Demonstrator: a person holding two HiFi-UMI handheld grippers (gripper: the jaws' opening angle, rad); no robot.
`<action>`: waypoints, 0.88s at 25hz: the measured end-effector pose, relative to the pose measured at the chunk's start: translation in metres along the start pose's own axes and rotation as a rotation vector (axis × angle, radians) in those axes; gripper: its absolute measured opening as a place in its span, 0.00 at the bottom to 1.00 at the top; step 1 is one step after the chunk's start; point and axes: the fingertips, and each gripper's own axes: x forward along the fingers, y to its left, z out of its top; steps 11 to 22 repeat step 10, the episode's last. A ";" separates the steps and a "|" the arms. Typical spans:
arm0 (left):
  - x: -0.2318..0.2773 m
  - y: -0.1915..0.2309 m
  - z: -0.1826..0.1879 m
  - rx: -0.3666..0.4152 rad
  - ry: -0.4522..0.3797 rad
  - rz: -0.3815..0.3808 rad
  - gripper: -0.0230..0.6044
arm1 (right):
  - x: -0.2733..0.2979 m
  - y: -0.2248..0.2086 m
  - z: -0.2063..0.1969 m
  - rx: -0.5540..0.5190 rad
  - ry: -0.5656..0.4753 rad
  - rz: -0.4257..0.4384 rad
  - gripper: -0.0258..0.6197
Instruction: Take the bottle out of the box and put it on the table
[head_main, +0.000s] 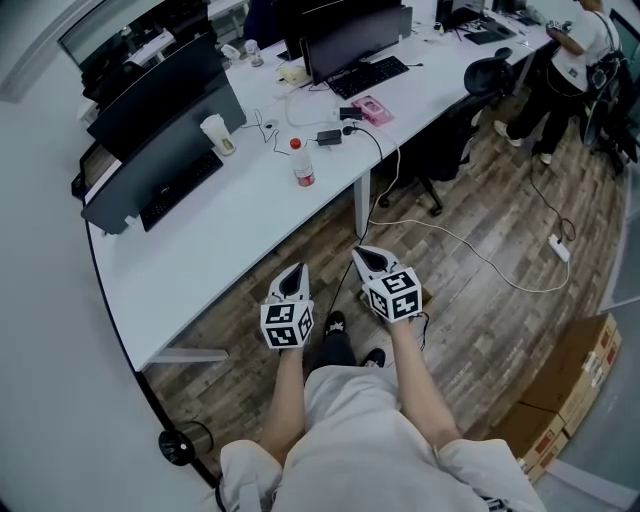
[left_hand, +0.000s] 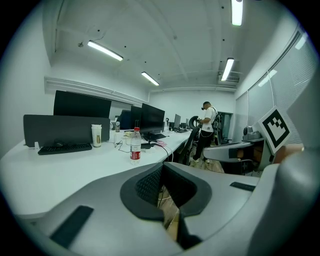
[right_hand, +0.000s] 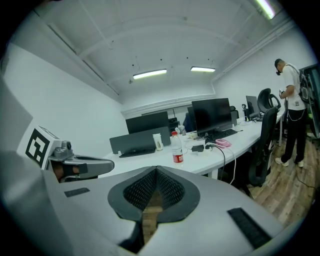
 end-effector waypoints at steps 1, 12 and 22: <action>0.001 -0.001 0.001 0.000 -0.001 -0.001 0.06 | 0.000 -0.001 0.000 -0.001 0.001 -0.001 0.10; 0.004 -0.022 -0.003 0.027 0.008 -0.044 0.06 | -0.005 -0.010 0.001 -0.007 -0.008 -0.016 0.10; 0.004 -0.022 -0.003 0.027 0.008 -0.044 0.06 | -0.005 -0.010 0.001 -0.007 -0.008 -0.016 0.10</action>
